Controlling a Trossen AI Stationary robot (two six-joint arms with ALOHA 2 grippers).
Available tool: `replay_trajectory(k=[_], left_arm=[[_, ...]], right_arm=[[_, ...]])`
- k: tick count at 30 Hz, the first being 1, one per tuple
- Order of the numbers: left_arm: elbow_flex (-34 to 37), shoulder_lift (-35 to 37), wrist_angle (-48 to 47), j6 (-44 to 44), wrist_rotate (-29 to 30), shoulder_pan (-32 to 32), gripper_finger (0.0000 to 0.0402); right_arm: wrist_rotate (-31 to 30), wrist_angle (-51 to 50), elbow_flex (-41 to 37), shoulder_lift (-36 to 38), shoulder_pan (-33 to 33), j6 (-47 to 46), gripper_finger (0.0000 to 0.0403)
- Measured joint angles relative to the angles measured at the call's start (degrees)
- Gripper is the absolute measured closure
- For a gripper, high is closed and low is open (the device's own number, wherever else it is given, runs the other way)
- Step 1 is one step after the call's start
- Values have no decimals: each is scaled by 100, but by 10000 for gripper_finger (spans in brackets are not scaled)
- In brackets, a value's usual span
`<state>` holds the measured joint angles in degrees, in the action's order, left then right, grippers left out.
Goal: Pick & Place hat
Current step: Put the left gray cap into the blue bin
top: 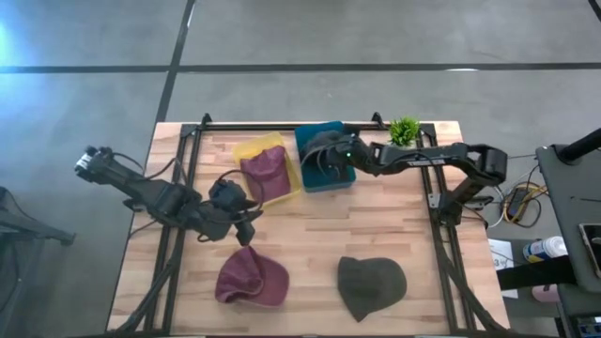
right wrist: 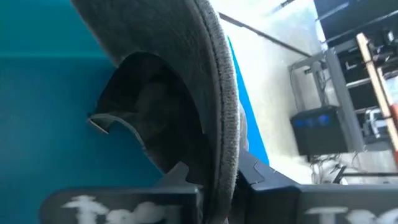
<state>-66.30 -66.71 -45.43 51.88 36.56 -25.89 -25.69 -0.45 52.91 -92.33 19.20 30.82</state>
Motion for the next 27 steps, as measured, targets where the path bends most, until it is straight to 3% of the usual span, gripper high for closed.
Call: replay_trajectory(k=[8,16,20,27], left_arm=[[0,-180,-176,-76,0,2,268],[2,-208,-267,-91,2,42,268],[2,-208,-265,-98,4,96,268],[9,-208,-267,-125,15,186,268]], right_arm=[[-87,324,-2,-488,28,-35,372],[659,-795,-3,-540,20,-981,294],[919,-1051,12,-428,20,-808,248],[989,-2731,351,-136,18,-554,194]])
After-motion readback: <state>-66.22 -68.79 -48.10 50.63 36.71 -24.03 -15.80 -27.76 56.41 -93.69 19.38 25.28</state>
